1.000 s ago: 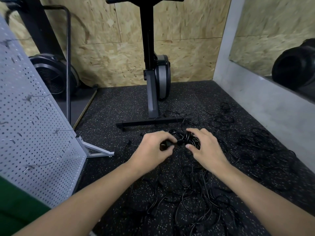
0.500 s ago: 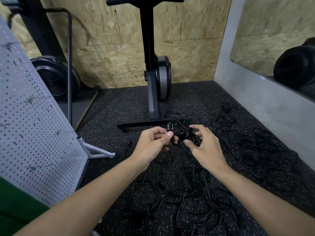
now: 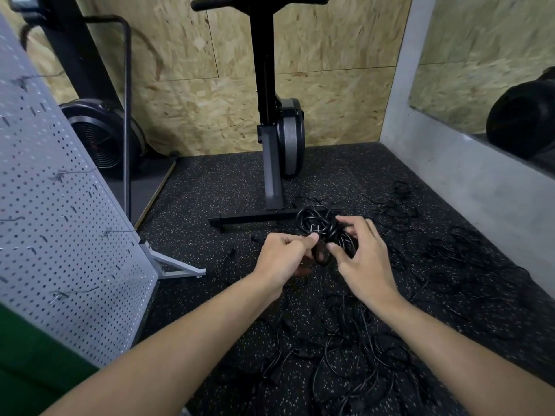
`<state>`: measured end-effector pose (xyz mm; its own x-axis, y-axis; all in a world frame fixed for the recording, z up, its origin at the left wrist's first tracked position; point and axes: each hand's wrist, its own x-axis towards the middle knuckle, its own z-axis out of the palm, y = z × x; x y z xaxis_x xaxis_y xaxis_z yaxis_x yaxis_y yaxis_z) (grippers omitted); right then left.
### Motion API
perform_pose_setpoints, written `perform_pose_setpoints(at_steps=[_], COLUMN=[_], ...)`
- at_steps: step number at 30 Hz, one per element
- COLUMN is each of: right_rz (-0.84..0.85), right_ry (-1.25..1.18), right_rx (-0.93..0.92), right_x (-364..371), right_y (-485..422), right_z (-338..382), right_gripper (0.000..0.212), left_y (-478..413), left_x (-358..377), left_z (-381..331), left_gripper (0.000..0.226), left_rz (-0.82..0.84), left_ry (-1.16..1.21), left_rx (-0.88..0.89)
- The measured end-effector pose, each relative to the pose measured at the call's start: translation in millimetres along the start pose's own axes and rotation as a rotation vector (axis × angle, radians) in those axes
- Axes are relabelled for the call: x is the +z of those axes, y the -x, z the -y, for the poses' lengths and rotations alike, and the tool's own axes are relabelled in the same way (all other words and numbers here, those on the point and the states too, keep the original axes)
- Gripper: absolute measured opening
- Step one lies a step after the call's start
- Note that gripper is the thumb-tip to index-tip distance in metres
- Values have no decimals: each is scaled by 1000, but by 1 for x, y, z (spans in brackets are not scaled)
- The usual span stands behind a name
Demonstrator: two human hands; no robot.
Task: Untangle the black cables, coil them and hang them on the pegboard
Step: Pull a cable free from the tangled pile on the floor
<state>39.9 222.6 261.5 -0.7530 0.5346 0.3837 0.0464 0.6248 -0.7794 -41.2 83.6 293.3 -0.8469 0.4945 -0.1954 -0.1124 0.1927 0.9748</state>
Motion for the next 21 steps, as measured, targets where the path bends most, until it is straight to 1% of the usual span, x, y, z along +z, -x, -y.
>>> perform_pose_setpoints(at_steps=[6, 10, 12, 16, 18, 20, 21], right_rz=[1, 40, 66, 221, 316, 449, 485], right_ry=[-56, -62, -52, -115, -144, -145, -141], right_rx=[-20, -65, -57, 23, 58, 81, 82], right_x=[-3, -5, -5, -9, -13, -16, -15], right_y=[2, 2, 2, -5, -9, -9, -10], right_z=[2, -2, -4, -2, -1, 1, 1], right_gripper=[48, 50, 50, 52, 60, 68, 70], left_y=[-7, -11, -12, -13, -14, -14, -15], left_x=[-8, -16, -19, -23, -25, -27, -28], left_z=[-6, -5, -3, 0, -1, -2, -2], left_gripper=[30, 31, 30, 26, 24, 24, 25], left_rz=[23, 50, 57, 81, 93, 102, 109], left_ry=[130, 112, 129, 95, 66, 33, 10], left_rx=[-49, -92, -130, -163, -158, -156, -157])
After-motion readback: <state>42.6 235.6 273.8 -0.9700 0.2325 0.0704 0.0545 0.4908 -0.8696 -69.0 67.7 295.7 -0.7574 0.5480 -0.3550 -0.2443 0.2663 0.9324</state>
